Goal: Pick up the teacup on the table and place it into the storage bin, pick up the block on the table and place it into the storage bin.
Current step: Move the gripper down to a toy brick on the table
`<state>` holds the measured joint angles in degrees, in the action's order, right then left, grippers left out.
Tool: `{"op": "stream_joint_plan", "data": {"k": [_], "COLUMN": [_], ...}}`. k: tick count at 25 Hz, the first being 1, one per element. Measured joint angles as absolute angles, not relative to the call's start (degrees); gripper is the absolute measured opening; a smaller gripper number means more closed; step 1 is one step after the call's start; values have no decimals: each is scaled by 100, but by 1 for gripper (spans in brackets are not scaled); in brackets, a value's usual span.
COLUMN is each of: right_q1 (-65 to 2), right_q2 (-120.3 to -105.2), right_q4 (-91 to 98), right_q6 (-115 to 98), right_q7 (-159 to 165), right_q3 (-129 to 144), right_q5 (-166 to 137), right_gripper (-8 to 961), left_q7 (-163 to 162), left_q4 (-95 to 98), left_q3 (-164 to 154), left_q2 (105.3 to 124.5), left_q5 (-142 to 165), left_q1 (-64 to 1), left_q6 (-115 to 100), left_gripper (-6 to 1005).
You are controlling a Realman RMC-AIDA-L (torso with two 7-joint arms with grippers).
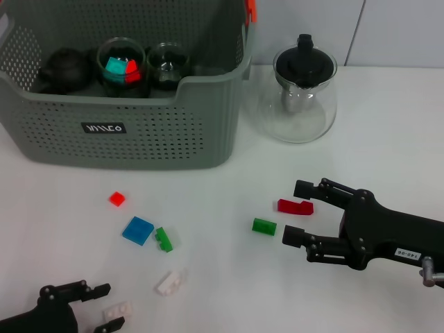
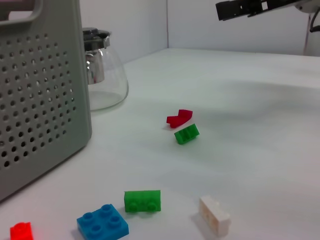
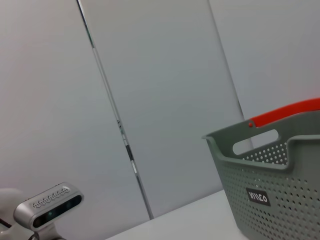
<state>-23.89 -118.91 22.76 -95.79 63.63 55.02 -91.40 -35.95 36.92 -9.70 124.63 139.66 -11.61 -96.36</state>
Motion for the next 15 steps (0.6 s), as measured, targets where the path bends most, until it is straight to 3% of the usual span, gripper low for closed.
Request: {"op": "stream_joint_plan", "data": {"k": [10, 15], "right_q1": [-2400, -2400], "right_q2": [-11892, -11891], "right_q4": [2276, 2276], "right_q6": [-9580, -9580], "right_q7": [6364, 6420], "right_q3": [5502, 5502], "right_q5": [-9140, -9140], "right_gripper": [944, 944], "left_q7": [-3402, -3401], "left_q4": [3586, 3542], "left_q3": [-952, -942], "left_q2": [12471, 12472], "left_q5": [14049, 14056], "left_q1": [-1143, -1154], "left_q6": [-9545, -9483], "left_gripper": [400, 398]}}
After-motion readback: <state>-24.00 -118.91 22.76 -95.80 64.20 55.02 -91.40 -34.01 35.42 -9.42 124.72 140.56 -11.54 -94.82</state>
